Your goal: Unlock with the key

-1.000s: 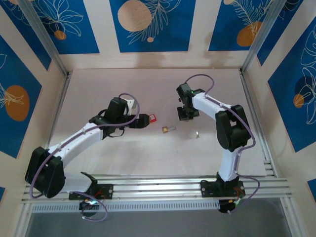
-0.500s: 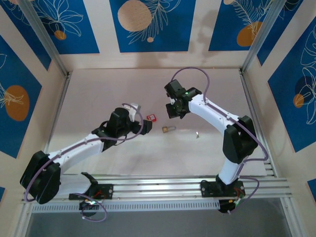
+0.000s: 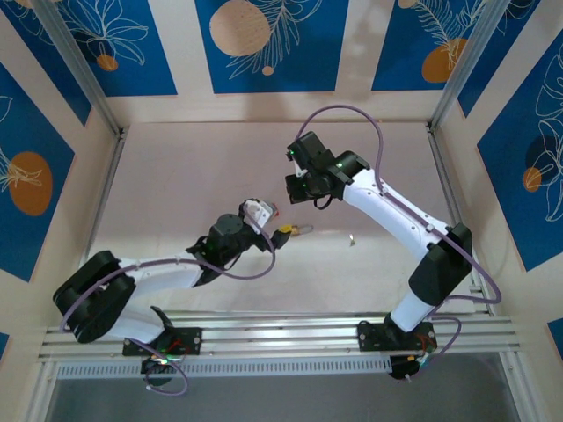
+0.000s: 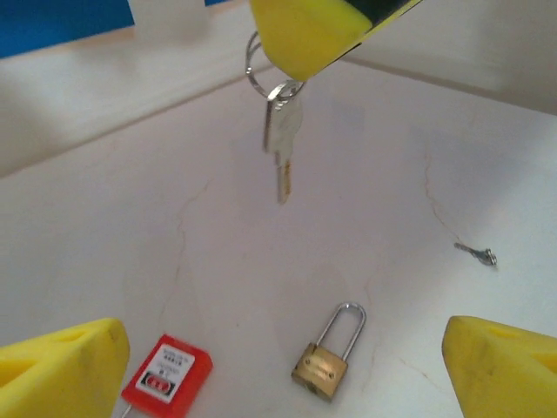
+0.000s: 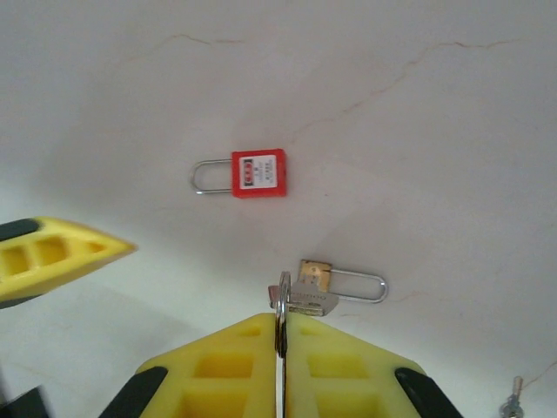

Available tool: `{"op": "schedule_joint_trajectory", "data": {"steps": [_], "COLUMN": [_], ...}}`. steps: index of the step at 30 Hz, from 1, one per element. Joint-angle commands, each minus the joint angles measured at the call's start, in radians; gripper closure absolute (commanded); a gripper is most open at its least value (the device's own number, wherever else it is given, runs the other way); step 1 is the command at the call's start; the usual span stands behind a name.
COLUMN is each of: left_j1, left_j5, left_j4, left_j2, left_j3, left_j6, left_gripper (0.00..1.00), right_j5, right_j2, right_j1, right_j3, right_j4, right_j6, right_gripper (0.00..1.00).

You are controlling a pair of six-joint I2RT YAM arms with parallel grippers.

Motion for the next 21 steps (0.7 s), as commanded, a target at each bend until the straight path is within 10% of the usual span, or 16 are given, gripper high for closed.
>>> {"op": "schedule_joint_trajectory", "data": {"steps": [1, 21], "left_j1": [-0.015, -0.016], "left_j5": [-0.002, -0.054], "left_j4": [0.224, 0.414], "left_j2": [0.047, 0.169], "left_j3": [-0.001, -0.002], "left_j6": [0.084, 0.054], "left_gripper": [0.16, 0.44], "right_j5": [-0.043, -0.097], "right_j2": [-0.042, -0.1], "right_j1": [0.021, 0.049], "right_j3": [0.031, -0.005], "right_j4": [-0.024, 0.007], "right_j6": [0.038, 0.076], "right_gripper": [0.89, 0.88]}}
